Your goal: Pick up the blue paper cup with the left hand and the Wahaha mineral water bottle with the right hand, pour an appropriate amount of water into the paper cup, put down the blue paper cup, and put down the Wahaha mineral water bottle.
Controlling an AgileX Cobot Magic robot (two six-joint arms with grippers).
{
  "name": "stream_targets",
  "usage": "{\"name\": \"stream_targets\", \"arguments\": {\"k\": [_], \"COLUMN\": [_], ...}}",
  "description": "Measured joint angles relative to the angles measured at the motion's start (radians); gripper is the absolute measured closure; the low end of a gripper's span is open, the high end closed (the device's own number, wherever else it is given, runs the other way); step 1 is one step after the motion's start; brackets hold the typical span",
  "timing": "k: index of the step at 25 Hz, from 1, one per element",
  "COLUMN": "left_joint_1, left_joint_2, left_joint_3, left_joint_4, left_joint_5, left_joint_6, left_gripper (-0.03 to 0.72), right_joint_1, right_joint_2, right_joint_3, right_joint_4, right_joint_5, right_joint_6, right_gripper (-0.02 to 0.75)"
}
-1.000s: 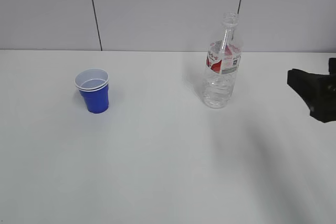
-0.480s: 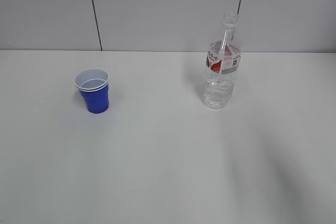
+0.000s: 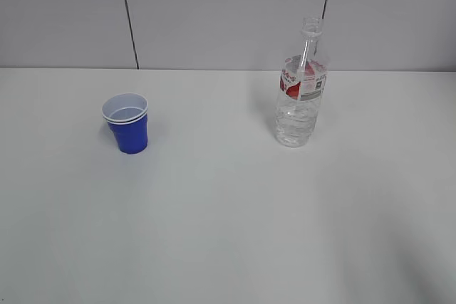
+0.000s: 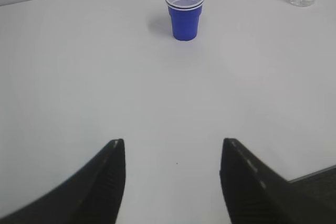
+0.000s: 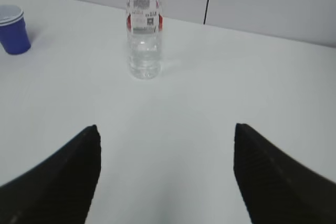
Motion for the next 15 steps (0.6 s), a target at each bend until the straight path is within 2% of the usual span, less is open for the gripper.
{"name": "stream_targets", "arguments": {"k": [9, 15], "left_joint_1": [0.000, 0.000], "left_joint_2": [0.000, 0.000], "left_joint_3": [0.000, 0.000], "left_joint_4": [0.000, 0.000], "left_joint_5": [0.000, 0.000], "left_joint_6": [0.000, 0.000], "left_gripper": [0.252, 0.261], "right_joint_1": [0.000, 0.000], "right_joint_2": [-0.006, -0.007], "right_joint_3": [-0.065, -0.080], "right_joint_4": [0.000, 0.000], "right_joint_5": [0.240, 0.276], "right_joint_6": [0.000, 0.000], "right_gripper": [0.148, 0.148]}}
